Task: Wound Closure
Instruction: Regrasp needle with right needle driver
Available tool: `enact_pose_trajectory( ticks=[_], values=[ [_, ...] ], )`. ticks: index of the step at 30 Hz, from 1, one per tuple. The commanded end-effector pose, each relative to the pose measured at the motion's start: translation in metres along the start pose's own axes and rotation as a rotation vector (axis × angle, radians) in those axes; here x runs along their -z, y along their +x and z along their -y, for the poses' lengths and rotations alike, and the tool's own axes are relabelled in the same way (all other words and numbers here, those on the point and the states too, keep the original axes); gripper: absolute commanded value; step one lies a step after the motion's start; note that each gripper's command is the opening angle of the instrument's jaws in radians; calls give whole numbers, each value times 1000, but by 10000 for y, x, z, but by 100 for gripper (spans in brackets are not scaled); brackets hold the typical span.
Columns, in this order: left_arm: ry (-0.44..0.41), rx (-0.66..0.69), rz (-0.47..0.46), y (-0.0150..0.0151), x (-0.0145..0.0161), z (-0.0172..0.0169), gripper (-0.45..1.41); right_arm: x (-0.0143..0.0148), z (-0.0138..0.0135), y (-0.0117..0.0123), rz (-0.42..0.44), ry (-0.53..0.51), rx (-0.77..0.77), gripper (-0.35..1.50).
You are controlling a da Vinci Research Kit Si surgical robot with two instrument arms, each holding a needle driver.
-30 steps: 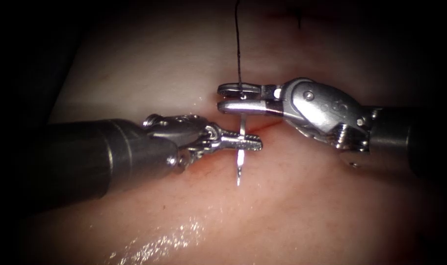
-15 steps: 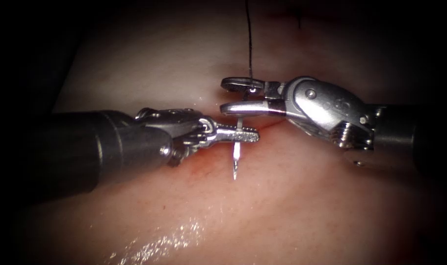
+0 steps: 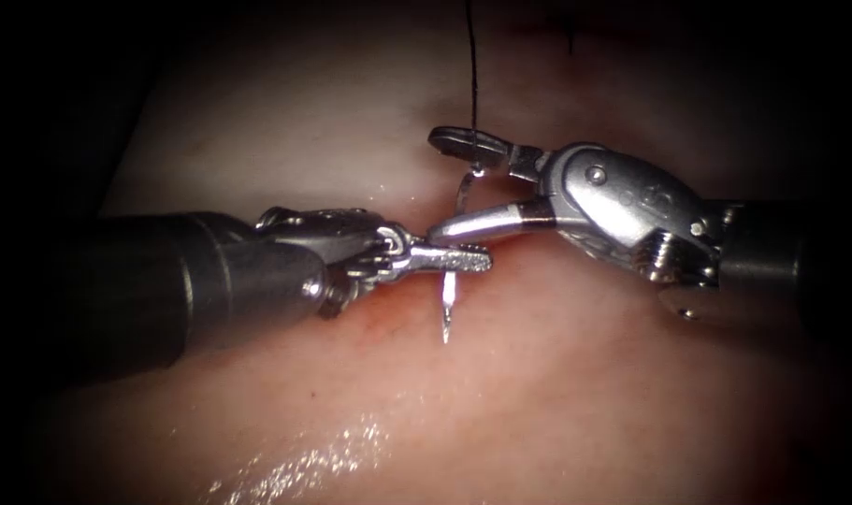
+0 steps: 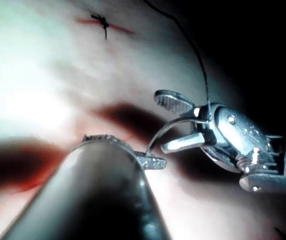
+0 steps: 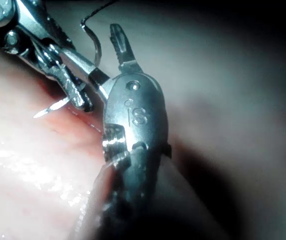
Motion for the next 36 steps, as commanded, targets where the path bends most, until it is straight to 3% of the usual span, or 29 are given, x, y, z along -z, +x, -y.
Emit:
enact_pose_trajectory(
  ticks=[1, 10, 19, 20, 21, 22, 23, 32, 33, 34, 35, 36],
  values=[
    [0, -13, 2, 2, -7, 4, -45, -10, 0, -3, -13, -1, -23, 83],
    [-11, -72, 3, 2, -6, 5, -45, -10, 0, -4, 0, -41, -69, 74],
    [-17, -78, -7, 3, -6, 5, -45, -8, 3, -7, 3, -38, -83, 46],
    [-18, -78, -10, 3, -6, 5, -45, -8, 3, -7, 3, -38, -88, 36],
    [-18, -78, -10, 3, -6, 5, -45, -8, 4, -7, 3, -38, -94, 10],
    [-18, -78, -10, 3, -6, 4, -45, -7, 4, -7, 3, -37, -106, -28],
    [-18, -78, -10, 2, -6, 4, -45, -6, 3, -7, 6, -39, -124, -35],
    [-20, -131, -7, 2, -6, 3, -45, -3, 0, -4, 53, -27, -150, -35],
    [-12, -195, -15, 3, -6, 3, -35, -2, 0, -4, 56, -27, -150, -35],
    [11, -265, -33, 5, -6, 3, 14, -2, -1, -4, 56, -26, -150, -35],
    [49, -346, -58, 7, -6, 4, 46, -2, -1, -4, 56, -26, -150, -35],
    [120, -431, -103, 8, -6, 5, 64, -2, -1, -4, 57, -26, -150, -35]
  ],
)
